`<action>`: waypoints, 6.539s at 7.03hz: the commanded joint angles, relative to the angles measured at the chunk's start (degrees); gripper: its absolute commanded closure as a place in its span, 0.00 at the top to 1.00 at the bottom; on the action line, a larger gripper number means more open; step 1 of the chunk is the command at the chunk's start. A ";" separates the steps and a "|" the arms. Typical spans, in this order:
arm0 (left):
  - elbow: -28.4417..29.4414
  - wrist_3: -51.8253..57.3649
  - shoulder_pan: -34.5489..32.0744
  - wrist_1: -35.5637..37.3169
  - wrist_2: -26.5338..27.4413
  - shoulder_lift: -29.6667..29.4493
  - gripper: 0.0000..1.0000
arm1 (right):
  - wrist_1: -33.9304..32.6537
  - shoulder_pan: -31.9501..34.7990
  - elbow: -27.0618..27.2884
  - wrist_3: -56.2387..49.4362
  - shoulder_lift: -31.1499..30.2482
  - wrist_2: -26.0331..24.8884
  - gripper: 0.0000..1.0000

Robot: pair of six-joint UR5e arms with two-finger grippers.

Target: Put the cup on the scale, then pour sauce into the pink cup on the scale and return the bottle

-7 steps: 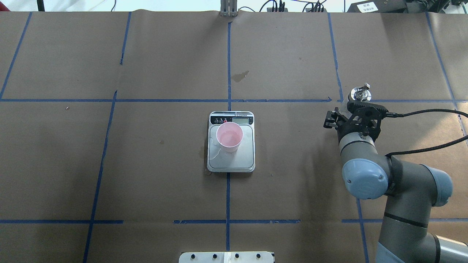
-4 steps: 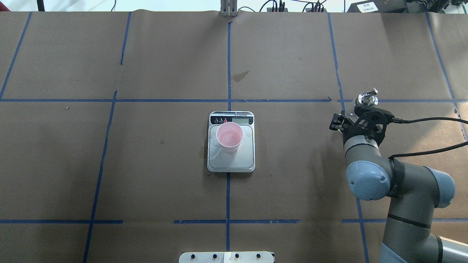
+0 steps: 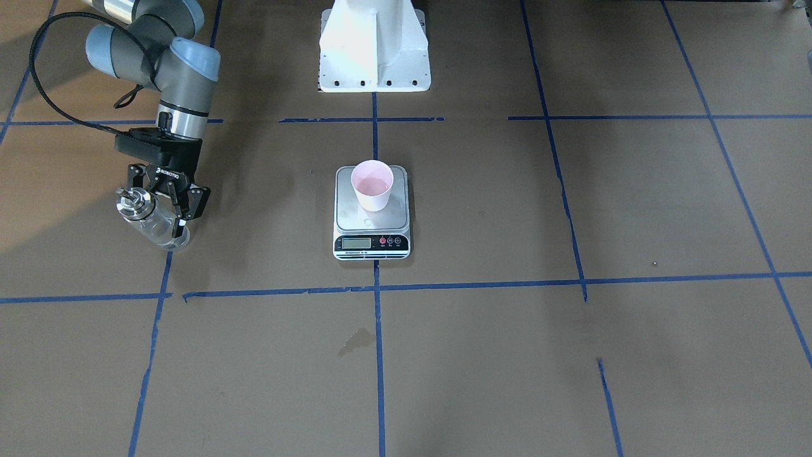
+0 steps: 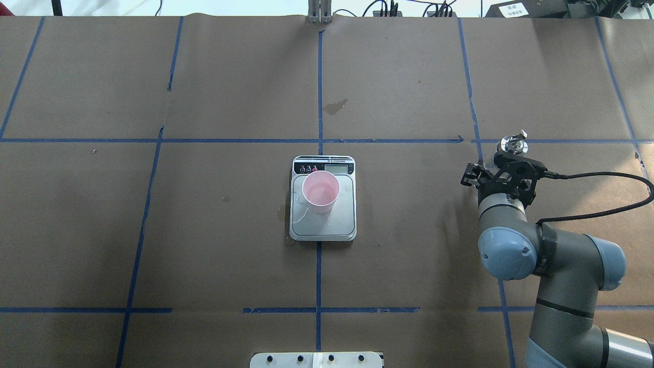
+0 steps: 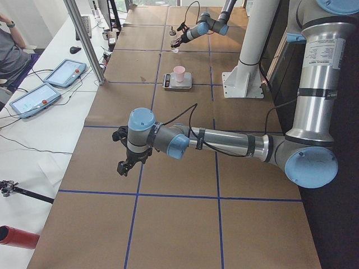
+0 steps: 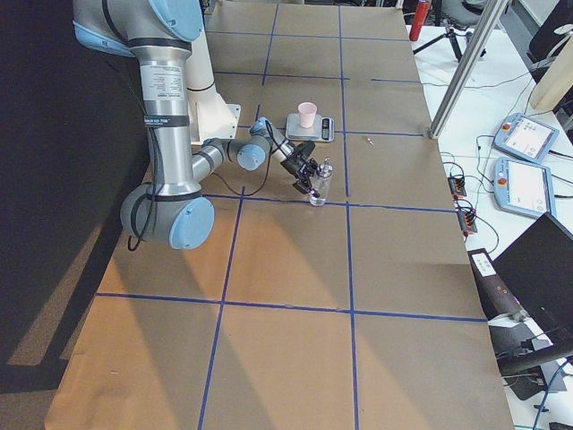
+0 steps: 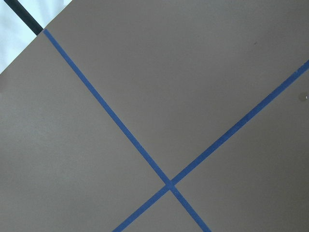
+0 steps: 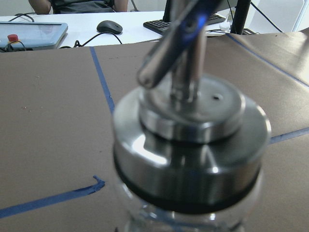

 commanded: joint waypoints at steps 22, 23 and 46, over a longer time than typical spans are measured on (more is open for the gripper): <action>0.49 0.88 -1.49 0.02 -0.09 0.69 1.00 | -23.19 64.42 -13.26 -118.93 2.46 75.96 1.00; 0.92 0.36 -1.67 0.72 -0.09 0.95 1.00 | -19.29 64.50 -17.13 -114.23 1.75 76.14 1.00; 1.28 -13.97 -4.83 8.39 -7.82 5.35 1.00 | -7.56 65.29 -17.53 -95.99 -3.62 80.88 1.00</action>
